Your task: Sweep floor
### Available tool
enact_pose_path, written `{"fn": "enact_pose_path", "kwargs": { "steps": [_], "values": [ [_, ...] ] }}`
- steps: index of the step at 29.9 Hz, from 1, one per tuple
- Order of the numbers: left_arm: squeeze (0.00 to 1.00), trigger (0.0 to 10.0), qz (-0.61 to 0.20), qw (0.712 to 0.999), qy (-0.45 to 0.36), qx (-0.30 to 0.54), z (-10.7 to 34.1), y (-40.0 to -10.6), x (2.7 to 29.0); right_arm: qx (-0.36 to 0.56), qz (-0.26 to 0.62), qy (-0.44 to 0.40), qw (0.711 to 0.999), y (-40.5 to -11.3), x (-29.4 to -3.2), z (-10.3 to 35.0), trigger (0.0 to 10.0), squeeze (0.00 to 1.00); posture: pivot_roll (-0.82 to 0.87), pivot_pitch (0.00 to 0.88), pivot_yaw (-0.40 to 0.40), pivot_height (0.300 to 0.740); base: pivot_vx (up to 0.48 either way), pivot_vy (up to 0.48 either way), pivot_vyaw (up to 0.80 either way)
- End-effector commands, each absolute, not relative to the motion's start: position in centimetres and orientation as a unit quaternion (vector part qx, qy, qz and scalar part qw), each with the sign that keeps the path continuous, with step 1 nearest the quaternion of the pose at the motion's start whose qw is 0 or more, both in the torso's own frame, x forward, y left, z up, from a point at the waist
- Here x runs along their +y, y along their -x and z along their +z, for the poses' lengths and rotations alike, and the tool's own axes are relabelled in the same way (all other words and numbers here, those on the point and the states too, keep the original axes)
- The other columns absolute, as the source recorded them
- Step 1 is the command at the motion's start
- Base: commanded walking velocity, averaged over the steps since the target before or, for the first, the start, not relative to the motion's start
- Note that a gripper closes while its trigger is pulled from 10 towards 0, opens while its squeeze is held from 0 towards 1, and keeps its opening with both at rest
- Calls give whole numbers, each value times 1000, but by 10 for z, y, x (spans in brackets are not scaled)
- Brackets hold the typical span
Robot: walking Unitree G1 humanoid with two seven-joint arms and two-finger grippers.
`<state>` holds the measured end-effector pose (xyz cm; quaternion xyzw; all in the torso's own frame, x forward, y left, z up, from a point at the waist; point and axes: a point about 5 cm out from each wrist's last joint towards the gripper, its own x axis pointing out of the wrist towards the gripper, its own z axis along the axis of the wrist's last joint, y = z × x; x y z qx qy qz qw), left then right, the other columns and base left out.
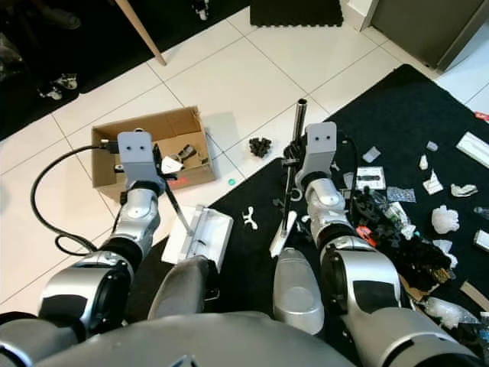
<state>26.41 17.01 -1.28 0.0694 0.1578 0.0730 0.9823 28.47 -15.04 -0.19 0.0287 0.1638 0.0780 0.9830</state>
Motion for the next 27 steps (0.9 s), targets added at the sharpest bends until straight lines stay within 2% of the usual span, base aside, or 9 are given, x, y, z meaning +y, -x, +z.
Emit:
{"fn": "enact_pose_path", "kwargs": {
  "steps": [1, 27],
  "values": [
    [0, 10000, 75, 963, -108, 235, -36, -241, 185, 182, 82, -22, 980, -279, -149, -8, 10000, 0, -32, 0, 33, 740, 0, 0, 0],
    [0, 10000, 75, 963, -109, 235, -36, -241, 185, 183, 83, -20, 979, -280, -149, -8, 10000, 0, -32, 0, 33, 740, 0, 0, 0]
  ]
}}
